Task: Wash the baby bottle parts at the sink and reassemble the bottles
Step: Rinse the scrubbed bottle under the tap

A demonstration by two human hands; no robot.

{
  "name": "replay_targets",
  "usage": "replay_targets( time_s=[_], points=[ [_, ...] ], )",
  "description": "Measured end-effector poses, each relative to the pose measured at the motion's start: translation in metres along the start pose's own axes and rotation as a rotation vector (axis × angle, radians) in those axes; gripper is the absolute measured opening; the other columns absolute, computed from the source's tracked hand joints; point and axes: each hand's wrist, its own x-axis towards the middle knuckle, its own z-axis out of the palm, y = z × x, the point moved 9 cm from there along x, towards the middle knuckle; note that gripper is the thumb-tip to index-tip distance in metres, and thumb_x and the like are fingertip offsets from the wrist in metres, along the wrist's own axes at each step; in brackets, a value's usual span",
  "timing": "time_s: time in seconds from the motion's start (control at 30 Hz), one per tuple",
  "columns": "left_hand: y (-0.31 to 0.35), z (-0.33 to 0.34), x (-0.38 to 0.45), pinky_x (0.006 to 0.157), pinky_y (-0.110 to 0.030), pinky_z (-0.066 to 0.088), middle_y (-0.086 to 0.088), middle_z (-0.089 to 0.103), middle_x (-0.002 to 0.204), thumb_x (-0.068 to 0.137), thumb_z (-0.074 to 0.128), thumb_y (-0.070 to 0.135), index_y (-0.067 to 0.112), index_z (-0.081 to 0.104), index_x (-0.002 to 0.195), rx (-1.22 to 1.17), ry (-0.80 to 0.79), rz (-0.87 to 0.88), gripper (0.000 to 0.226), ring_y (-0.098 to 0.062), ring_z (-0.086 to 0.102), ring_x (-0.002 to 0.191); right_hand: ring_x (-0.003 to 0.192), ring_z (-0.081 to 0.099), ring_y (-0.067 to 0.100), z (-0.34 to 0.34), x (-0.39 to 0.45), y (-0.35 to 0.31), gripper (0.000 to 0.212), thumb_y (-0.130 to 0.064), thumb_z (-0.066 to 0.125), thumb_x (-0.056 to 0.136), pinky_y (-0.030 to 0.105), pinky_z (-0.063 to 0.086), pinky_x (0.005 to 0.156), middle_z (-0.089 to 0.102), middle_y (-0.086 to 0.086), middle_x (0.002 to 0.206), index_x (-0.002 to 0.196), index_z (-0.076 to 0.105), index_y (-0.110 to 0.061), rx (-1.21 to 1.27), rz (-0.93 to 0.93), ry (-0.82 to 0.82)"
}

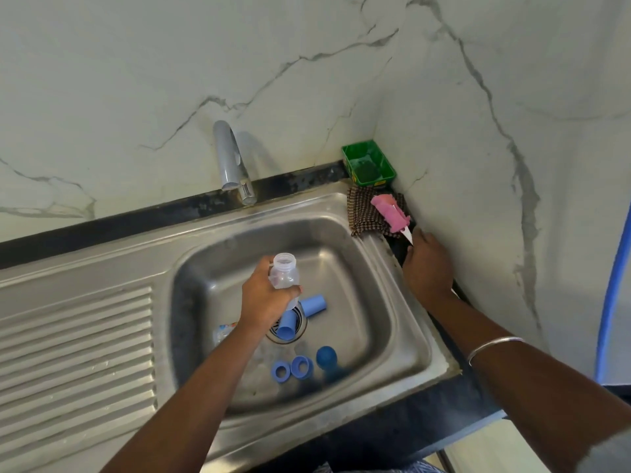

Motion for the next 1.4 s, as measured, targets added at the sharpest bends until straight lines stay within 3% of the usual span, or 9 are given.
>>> replay_targets(
  time_s=[0.23,0.53,0.73,0.87,1.03,1.1,1.2,1.27,1.4],
  points=[
    [0.005,-0.011,0.024,0.064,-0.017,0.039,0.015,0.065,0.096,0.066,0.085,0.014,0.028,0.057,0.108,-0.097,0.024,-0.004,0.052,0.0,0.06,0.088,0.128,0.051,0.032,-0.007,-0.002,-0.094,0.054,-0.019,0.059,0.086,0.046,0.039,0.102,0.054,0.012,0.14,0.14,0.053,-0.011,-0.01,-0.28,0.083],
    [-0.003,-0.026,0.047,0.069,-0.024,0.043,0.013,0.066,0.095,0.064,0.08,0.004,0.033,0.06,0.1,-0.257,0.08,-0.055,0.05,-0.007,0.062,0.091,0.104,0.066,0.019,0.041,0.027,-0.226,0.031,-0.027,0.058,0.1,0.029,0.05,0.094,0.068,0.004,0.123,0.129,0.064,-0.017,0.703,-0.361,-0.328],
    [-0.007,-0.034,0.059,0.073,-0.027,0.044,0.01,0.067,0.098,0.06,0.082,0.007,0.037,0.06,0.096,-0.306,0.089,-0.052,0.052,-0.013,0.063,0.095,0.108,0.058,0.006,0.058,0.051,-0.286,0.041,-0.029,0.051,0.104,0.02,0.042,0.095,0.063,-0.004,0.131,0.144,0.051,-0.023,0.816,-0.411,-0.449],
    [-0.004,-0.036,0.065,0.074,-0.029,0.045,0.009,0.067,0.096,0.053,0.079,0.012,0.035,0.06,0.096,-0.344,0.079,-0.041,0.052,-0.016,0.063,0.094,0.114,0.058,0.012,0.078,0.059,-0.301,0.038,-0.026,0.045,0.105,0.026,0.043,0.103,0.064,-0.002,0.131,0.143,0.053,-0.025,0.824,-0.41,-0.521],
    [-0.003,-0.037,0.069,0.074,-0.029,0.044,0.012,0.067,0.092,0.05,0.078,0.013,0.035,0.061,0.095,-0.37,0.069,-0.021,0.052,-0.014,0.062,0.091,0.097,0.061,0.016,0.092,0.071,-0.309,0.018,-0.028,0.047,0.104,0.033,0.051,0.09,0.064,-0.007,0.101,0.111,0.064,-0.027,0.791,-0.336,-0.574],
    [-0.002,-0.037,0.07,0.074,-0.028,0.045,0.015,0.066,0.088,0.048,0.076,0.014,0.034,0.061,0.093,-0.378,0.063,-0.015,0.051,-0.012,0.061,0.087,0.083,0.062,0.007,0.095,0.075,-0.311,0.018,-0.021,0.051,0.101,0.021,0.051,0.074,0.063,-0.01,0.087,0.088,0.061,-0.029,0.785,-0.31,-0.594],
    [-0.002,-0.035,0.071,0.071,-0.023,0.043,0.021,0.065,0.082,0.047,0.075,0.015,0.037,0.061,0.09,-0.382,0.056,-0.015,0.05,-0.002,0.06,0.081,0.069,0.059,-0.011,0.093,0.076,-0.315,0.031,-0.014,0.055,0.099,0.002,0.042,0.057,0.059,-0.014,0.079,0.076,0.056,-0.034,0.742,-0.351,-0.577],
    [-0.002,-0.033,0.072,0.07,-0.022,0.043,0.022,0.065,0.082,0.047,0.075,0.014,0.037,0.061,0.089,-0.382,0.048,-0.006,0.05,0.0,0.059,0.08,0.069,0.059,-0.008,0.093,0.076,-0.319,0.025,-0.017,0.055,0.099,0.005,0.044,0.06,0.059,-0.012,0.078,0.077,0.056,-0.029,0.682,-0.399,-0.561],
    [0.0,-0.032,0.072,0.07,-0.02,0.043,0.024,0.064,0.081,0.049,0.075,0.012,0.04,0.06,0.089,-0.355,0.032,0.017,0.051,0.002,0.058,0.079,0.085,0.064,0.027,0.097,0.079,-0.327,0.017,-0.021,0.052,0.1,0.041,0.053,0.082,0.068,0.011,0.091,0.095,0.063,-0.01,0.592,-0.461,-0.527]
  ],
)
